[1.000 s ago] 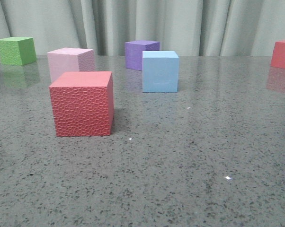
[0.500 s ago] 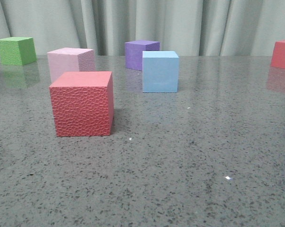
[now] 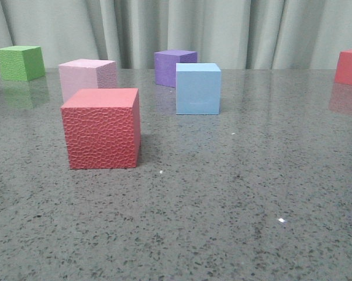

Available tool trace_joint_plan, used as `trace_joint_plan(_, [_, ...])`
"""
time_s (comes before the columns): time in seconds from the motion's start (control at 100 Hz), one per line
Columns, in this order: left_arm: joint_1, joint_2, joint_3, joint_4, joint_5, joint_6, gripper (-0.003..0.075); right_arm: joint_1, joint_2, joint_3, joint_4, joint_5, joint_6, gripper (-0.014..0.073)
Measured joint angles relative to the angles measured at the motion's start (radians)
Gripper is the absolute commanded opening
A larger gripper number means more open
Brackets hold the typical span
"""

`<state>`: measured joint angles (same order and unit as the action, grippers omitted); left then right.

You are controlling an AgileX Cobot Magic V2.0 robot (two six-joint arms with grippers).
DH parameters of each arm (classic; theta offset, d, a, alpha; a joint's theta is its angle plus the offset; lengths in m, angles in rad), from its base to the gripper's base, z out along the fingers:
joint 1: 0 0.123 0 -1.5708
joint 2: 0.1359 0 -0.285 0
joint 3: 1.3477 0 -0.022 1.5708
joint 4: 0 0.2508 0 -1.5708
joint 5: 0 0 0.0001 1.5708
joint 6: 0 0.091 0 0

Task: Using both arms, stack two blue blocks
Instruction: 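Lower the left gripper and close it on the light-blue cube, then lift the light-blue cube and carry it over the placed blue cube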

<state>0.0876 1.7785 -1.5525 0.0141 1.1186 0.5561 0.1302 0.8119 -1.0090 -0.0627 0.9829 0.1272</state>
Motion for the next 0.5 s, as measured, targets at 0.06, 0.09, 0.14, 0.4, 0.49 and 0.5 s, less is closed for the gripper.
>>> trace_joint_plan(0.06, [0.0, 0.0, 0.0, 0.0, 0.0, 0.0, 0.0337, 0.0, 0.0, 0.0, 0.0, 0.0, 0.0, 0.0592])
trace_joint_plan(0.09, [0.0, 0.0, 0.0, 0.0, 0.0, 0.0, 0.0337, 0.0, 0.0, 0.0, 0.0, 0.0, 0.0, 0.0592])
trace_joint_plan(0.14, [0.0, 0.0, -0.004, 0.0, 0.006, 0.0, 0.0337, 0.0, 0.0, 0.0, 0.0, 0.0, 0.0, 0.0592])
trace_joint_plan(0.4, [0.0, 0.0, -0.09, -0.045, 0.079, 0.0, 0.0337, 0.0, 0.0, 0.0, 0.0, 0.0, 0.0, 0.0592])
trace_joint_plan(0.49, [0.0, 0.0, -0.133, -0.073, 0.107, 0.0, 0.0337, 0.0, 0.0, 0.0, 0.0, 0.0, 0.0, 0.0592])
trace_joint_plan(0.5, [0.0, 0.0, -0.137, -0.079, 0.111, 0.0, 0.0337, 0.0, 0.0, 0.0, 0.0, 0.0, 0.0, 0.0592])
